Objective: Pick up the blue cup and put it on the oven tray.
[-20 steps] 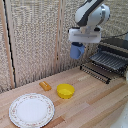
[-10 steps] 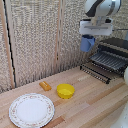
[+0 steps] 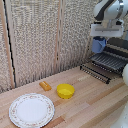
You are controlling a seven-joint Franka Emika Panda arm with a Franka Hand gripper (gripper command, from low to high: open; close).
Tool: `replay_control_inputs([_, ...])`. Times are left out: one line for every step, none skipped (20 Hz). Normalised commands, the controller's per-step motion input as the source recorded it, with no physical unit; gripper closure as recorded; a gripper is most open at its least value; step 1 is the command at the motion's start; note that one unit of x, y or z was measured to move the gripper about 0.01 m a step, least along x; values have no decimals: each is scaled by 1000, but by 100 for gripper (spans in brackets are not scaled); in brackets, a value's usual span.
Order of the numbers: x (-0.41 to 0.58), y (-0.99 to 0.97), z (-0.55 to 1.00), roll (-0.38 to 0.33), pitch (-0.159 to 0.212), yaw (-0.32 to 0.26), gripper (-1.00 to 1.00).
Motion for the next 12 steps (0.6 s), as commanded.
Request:
replay_control_inputs([0,-460,0,-178,96,-201,100])
replay_control_inputs([0,-431,-17,-153,92,-229,100])
replay_control_inputs([0,-434,-3,-135,100,-236,100])
replay_control_inputs([0,-446,0,-115,120,-237,100])
replay_control_inputs([20,-460,-17,-105,137,-228,100])
replay_control_inputs([37,-480,-51,-92,146,-220,100])
replay_control_inputs([66,-500,-120,-62,144,-219,100])
replay_control_inputs([143,-557,-100,-42,135,-207,100])
replay_control_inputs([166,-520,-114,-18,107,-195,100])
replay_control_inputs([200,-529,-126,-8,105,-195,100])
replay_control_inputs([249,-549,-114,-4,99,-193,100])
replay_control_inputs([283,-546,-137,0,78,-183,100])
